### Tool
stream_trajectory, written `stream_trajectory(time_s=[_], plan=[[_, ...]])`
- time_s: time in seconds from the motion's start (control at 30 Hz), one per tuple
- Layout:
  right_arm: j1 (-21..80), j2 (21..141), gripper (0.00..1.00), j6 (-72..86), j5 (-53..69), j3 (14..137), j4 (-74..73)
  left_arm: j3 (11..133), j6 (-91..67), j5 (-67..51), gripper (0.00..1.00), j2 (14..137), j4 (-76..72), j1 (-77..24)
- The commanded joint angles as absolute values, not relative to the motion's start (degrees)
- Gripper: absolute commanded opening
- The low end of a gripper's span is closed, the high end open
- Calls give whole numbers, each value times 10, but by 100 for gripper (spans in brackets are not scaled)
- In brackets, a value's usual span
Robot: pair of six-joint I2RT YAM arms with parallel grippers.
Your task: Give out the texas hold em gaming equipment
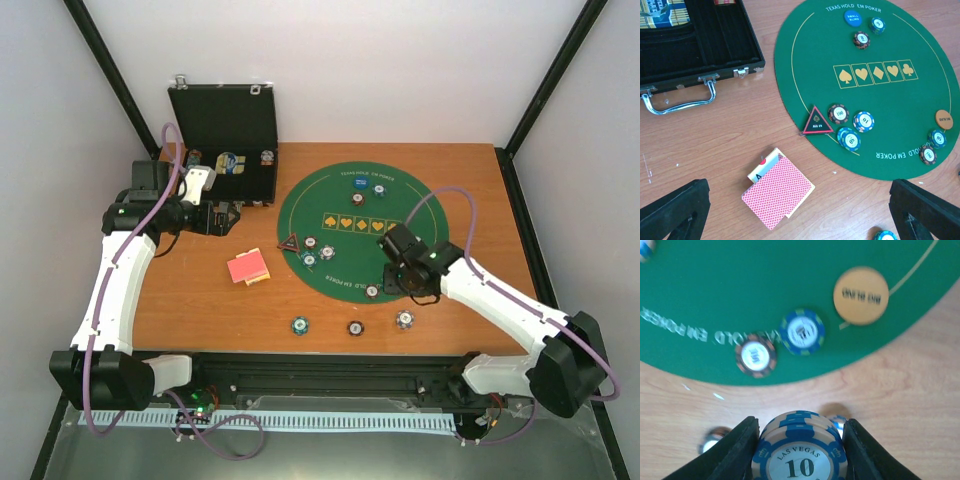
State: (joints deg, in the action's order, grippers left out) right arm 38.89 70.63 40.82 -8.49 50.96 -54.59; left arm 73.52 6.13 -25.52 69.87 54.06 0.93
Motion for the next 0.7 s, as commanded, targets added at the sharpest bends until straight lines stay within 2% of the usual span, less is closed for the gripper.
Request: stream_trajectory(time_s=[0.0, 0.33, 0.67], plan=[[358, 736, 30, 358, -102, 585, -559, 748, 67, -258, 100, 691, 547, 12], [212, 955, 29, 257, -62, 784, -487, 751, 64, -256, 100, 692, 553, 13], [141, 1195, 28, 227, -59, 1021, -502, 751, 65, -257, 100, 698, 554, 13]])
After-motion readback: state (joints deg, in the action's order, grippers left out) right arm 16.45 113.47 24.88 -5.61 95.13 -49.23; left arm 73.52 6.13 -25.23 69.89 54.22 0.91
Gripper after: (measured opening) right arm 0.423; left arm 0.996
